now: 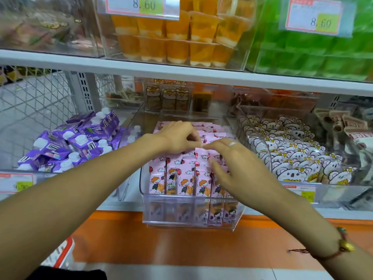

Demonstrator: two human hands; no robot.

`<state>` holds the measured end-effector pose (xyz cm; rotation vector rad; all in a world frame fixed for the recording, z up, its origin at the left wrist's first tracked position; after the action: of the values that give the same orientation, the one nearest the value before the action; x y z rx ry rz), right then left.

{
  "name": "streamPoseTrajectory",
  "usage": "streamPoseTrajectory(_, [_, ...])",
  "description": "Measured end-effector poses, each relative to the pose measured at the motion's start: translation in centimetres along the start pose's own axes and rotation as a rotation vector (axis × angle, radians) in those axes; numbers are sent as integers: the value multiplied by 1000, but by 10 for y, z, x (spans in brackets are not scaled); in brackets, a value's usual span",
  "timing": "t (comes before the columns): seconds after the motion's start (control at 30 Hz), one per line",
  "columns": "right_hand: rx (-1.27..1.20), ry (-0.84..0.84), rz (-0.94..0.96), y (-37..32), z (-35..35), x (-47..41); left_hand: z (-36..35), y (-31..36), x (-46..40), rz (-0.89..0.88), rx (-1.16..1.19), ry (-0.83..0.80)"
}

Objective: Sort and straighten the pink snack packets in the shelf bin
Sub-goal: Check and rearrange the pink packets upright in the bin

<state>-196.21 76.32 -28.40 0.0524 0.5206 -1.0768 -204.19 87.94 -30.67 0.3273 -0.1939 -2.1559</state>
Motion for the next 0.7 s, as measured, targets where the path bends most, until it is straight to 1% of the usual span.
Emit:
streamPoseTrajectory(0.1, [19, -104, 19, -3, -13, 9, -1, 1, -1, 4, 52, -72])
streamPoseTrajectory(0.13, [53, -149, 23, -4, -20, 12, 3, 0, -1, 12, 54, -59])
streamPoseTrajectory(0.2, [136, -203, 31, -4, -30, 18, 16, 0, 3, 21, 57, 35])
streamPoseTrajectory(0.23, [162, -211, 38, -5, -32, 19, 20, 2, 7, 4, 70, 68])
streamPoseTrajectory(0.27, [176, -208, 44, -5, -32, 19, 20, 6, 11, -19, 73, 66])
streamPoseTrajectory(0.37, [178, -186, 49, -5, -29, 18, 6, 17, 18, -60, -10, -30])
streamPoseTrajectory(0.43, [182, -191, 47, -5, -30, 18, 3, 19, 19, -44, -32, -23])
streamPoseTrajectory(0.57, [182, -200, 47, -5, -31, 17, 7, 20, 19, 14, 164, 70])
streamPoseTrajectory(0.6, [180, -199, 45, -5, -31, 17, 12, 19, 20, 33, 208, 120])
streamPoseTrajectory(0.7, [182, -202, 44, -4, -31, 18, 35, 10, 28, 124, 410, 339])
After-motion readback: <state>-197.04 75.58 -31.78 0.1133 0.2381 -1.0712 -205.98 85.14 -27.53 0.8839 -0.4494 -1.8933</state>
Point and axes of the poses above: each hand's wrist, its own x-axis away from the middle knuckle, its own z-axis out of the back of the hand, y = z × x, the point moved 9 cm from there along -x, towards the middle knuckle, and after that the axes turned 3 degrees about -x, right-handed, at the moved point
